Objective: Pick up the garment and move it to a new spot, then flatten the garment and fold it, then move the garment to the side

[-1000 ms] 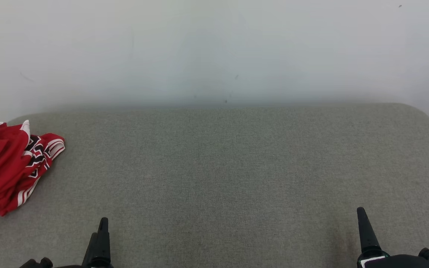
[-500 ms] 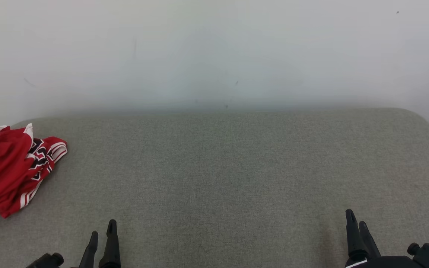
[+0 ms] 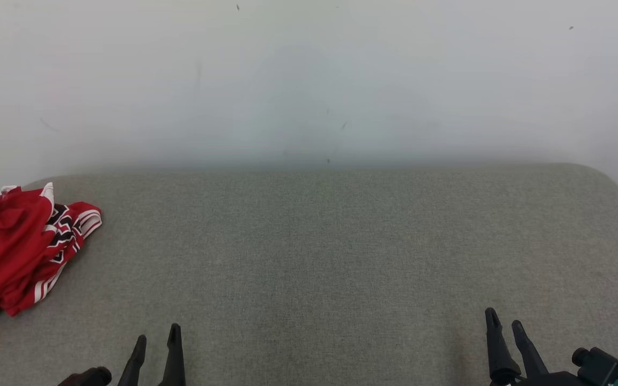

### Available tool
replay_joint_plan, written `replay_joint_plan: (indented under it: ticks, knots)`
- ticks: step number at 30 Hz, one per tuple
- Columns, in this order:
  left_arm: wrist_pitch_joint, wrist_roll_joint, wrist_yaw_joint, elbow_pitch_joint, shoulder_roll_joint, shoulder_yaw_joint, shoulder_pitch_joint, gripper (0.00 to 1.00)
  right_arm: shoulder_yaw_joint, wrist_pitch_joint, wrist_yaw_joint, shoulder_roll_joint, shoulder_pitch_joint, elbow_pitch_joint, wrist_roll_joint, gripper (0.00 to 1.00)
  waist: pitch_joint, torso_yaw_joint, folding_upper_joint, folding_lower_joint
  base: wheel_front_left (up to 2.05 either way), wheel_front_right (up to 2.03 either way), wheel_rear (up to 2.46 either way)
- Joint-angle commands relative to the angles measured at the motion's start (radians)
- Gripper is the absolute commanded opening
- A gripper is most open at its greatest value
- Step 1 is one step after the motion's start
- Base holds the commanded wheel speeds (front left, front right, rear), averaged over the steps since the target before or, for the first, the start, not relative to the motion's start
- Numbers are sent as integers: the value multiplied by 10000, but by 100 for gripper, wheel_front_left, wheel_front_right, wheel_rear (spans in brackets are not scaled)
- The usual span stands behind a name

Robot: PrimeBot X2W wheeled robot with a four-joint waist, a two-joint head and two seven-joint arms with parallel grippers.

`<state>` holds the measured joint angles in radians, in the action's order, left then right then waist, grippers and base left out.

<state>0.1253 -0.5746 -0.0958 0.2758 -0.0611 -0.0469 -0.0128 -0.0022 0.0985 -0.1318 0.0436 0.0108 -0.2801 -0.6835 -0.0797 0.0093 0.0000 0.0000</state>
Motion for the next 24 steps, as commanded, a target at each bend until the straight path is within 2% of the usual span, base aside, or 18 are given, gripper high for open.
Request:
replay_joint_plan:
  ticks: [1,24]
  knots:
    - [126,385,53,-134,-55,-40,74,100,-3,105,11,63,19,72,355,100,-36,7,0,0,0,0,0]
    - [708,2680,462,-200,-89,-536,598,100,92,395,14,76,387,94,2633,100,-510,27,0,0,0,0,0]
